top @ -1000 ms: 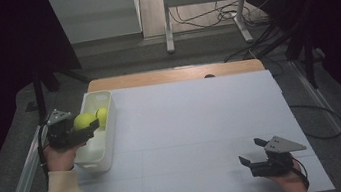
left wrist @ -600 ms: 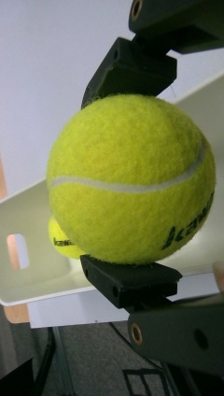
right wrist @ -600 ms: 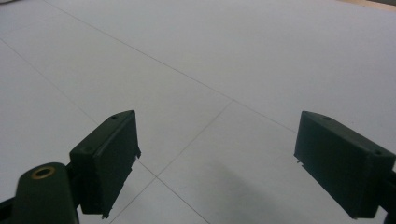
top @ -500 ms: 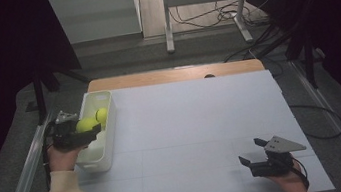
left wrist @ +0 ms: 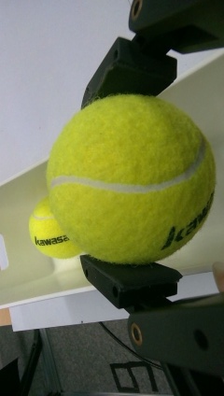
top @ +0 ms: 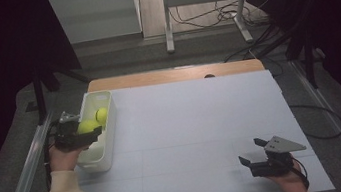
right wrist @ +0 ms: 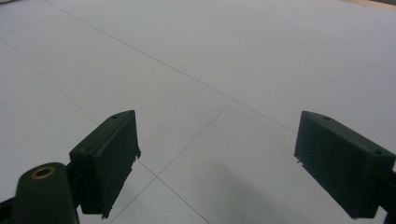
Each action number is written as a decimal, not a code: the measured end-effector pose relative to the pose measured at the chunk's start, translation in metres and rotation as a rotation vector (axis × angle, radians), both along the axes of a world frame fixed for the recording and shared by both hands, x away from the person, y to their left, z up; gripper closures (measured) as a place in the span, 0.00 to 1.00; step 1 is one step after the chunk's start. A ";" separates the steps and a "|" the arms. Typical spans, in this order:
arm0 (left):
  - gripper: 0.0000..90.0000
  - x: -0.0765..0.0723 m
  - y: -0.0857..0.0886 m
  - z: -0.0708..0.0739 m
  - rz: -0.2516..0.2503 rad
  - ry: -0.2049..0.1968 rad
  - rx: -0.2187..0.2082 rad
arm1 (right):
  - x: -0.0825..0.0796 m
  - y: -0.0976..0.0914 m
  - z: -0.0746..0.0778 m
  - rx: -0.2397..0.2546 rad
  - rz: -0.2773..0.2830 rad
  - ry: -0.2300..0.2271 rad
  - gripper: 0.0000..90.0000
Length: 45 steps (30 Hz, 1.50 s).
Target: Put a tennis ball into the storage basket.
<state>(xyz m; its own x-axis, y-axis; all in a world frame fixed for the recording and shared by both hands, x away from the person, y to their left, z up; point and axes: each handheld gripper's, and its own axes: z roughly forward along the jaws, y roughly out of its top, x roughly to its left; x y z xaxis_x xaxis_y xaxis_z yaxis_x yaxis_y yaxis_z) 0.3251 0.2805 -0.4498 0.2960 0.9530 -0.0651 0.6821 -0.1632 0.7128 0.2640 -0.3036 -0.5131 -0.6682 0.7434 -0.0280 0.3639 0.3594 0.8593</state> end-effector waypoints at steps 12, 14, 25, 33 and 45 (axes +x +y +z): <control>0.13 -0.002 0.004 0.005 0.040 -0.048 -0.044 | 0.000 0.000 0.000 0.000 0.000 0.001 0.16; 0.13 -0.003 0.004 0.006 0.043 -0.065 -0.057 | 0.000 0.000 0.000 0.000 0.000 0.001 0.16; 0.12 -0.005 0.000 0.010 -0.008 -0.106 -0.100 | 0.000 0.000 0.000 0.003 -0.001 0.000 0.16; 0.12 -0.008 -0.003 0.012 -0.043 -0.138 -0.143 | 0.000 0.000 0.000 0.003 -0.002 -0.001 0.16; 0.12 -0.011 -0.022 0.016 -0.133 -0.164 -0.187 | -0.001 0.000 0.001 0.007 -0.003 -0.001 0.16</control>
<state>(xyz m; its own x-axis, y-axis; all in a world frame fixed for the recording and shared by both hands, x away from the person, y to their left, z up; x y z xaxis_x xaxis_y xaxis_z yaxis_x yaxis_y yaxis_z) 0.3139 0.2587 -0.4337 0.4384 0.8813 -0.1766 0.5364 -0.0989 0.8381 0.2630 -0.3038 -0.5125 -0.6659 0.7457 -0.0241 0.3637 0.3527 0.8622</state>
